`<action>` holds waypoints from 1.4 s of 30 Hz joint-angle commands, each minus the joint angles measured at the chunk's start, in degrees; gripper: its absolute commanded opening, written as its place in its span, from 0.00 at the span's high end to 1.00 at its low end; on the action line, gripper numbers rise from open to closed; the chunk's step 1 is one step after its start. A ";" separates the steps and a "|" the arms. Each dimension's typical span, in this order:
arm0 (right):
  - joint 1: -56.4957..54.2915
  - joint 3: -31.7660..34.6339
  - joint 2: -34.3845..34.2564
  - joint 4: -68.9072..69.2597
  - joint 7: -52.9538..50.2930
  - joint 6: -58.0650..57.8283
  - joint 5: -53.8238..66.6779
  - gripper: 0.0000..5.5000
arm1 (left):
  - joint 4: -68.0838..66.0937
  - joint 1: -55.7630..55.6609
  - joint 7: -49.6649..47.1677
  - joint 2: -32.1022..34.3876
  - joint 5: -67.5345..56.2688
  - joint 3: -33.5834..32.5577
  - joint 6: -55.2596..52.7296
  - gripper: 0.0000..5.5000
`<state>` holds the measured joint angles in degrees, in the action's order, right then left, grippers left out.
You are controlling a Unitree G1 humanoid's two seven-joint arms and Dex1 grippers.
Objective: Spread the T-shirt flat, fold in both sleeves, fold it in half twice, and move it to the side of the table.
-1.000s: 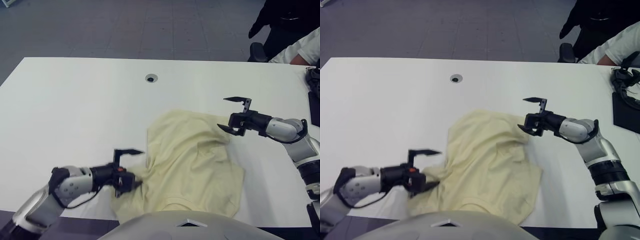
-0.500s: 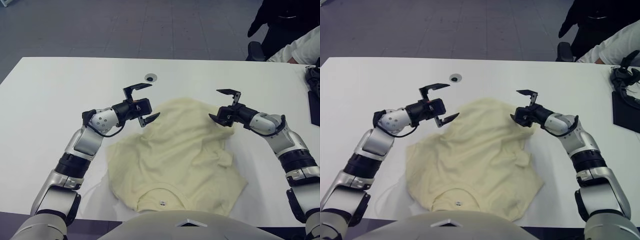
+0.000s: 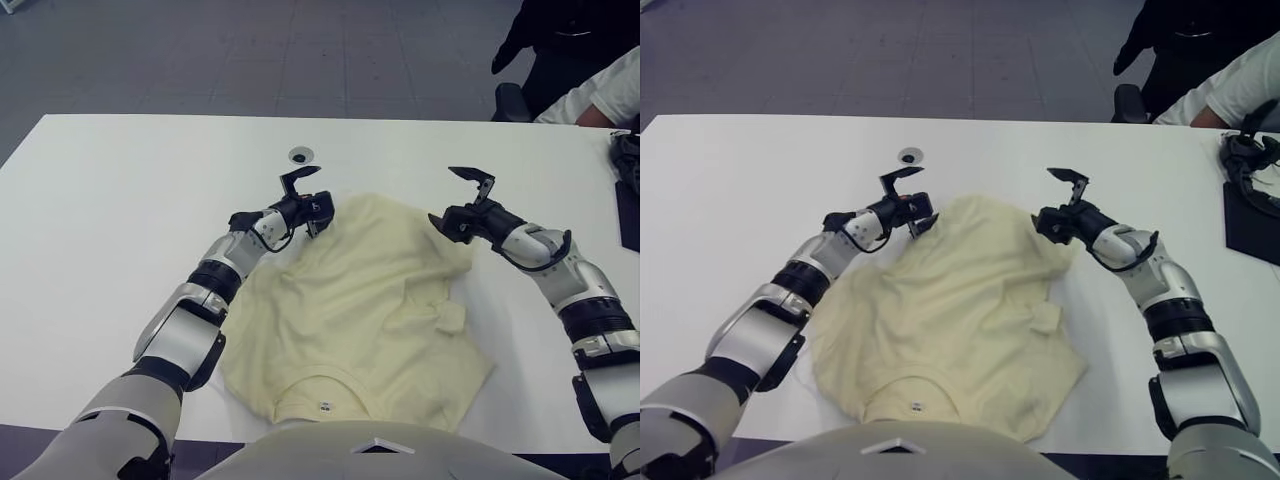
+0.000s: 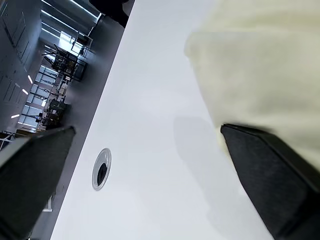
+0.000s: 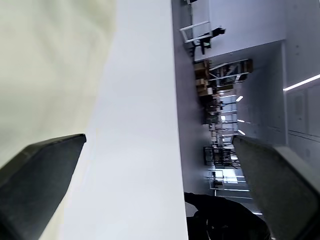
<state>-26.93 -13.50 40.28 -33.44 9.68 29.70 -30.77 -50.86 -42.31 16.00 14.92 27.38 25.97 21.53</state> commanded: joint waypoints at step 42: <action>12.73 9.07 -10.26 21.95 2.78 -2.98 18.44 0.02 | 62.97 37.68 -8.43 13.24 -25.38 -36.63 -19.71 0.02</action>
<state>-16.96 -11.10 33.00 -14.74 17.51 26.42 -18.06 -9.73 -19.27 6.02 29.82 12.43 0.55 12.04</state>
